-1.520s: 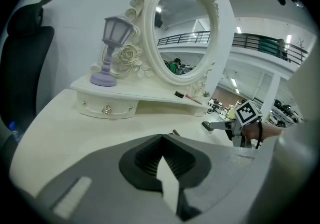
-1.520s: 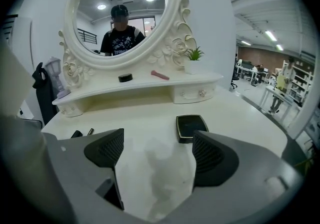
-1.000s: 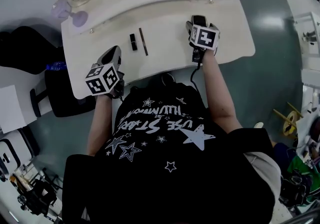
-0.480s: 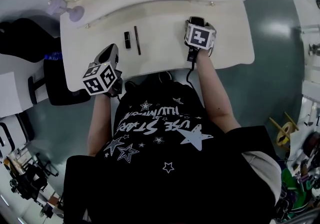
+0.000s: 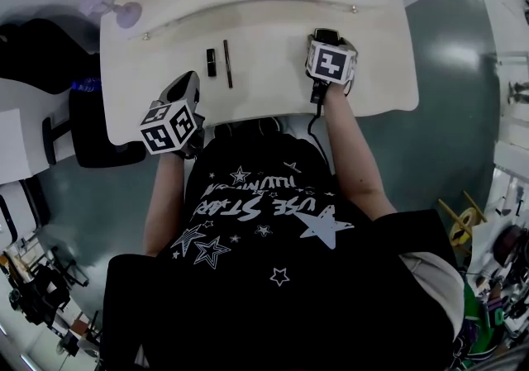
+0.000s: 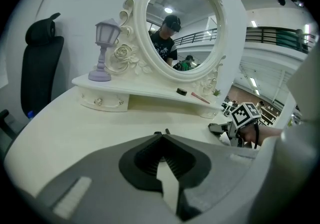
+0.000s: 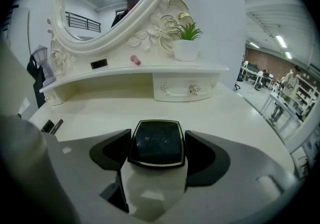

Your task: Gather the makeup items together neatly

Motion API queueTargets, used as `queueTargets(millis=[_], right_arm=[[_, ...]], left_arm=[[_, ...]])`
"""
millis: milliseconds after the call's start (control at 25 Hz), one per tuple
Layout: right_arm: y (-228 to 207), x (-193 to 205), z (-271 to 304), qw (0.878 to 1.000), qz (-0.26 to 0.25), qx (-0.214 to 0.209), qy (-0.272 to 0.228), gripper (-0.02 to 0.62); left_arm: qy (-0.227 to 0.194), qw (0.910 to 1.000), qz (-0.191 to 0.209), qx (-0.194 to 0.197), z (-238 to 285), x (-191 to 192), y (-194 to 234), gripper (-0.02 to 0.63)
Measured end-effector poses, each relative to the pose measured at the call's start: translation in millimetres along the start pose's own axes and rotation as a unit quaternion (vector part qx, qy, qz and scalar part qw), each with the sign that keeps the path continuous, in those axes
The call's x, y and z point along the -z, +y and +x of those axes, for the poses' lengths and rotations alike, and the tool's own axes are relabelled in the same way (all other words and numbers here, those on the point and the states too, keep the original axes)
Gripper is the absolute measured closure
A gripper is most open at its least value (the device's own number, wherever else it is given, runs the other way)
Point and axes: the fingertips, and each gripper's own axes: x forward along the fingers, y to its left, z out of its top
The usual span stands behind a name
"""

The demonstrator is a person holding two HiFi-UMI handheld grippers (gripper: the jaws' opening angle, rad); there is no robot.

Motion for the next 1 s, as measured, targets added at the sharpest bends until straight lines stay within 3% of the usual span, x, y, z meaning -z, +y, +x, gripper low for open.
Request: queueTargets(millis=[320, 1000], right_arm=[[31.9, -18.3, -20.8, 0.999, 0.018, -0.025, -0.045, 0.233], [120.3, -9.0, -51.0, 0.998, -0.003, -0.045, -0.045, 0.232]], left_arm=[[0.0, 0.9995, 0.01, 0.031, 4.2, -12.4, 12.9, 0.606], [0.008, 0.9968, 0.014, 0.078, -3.3, -13.2, 54.0, 0.606]])
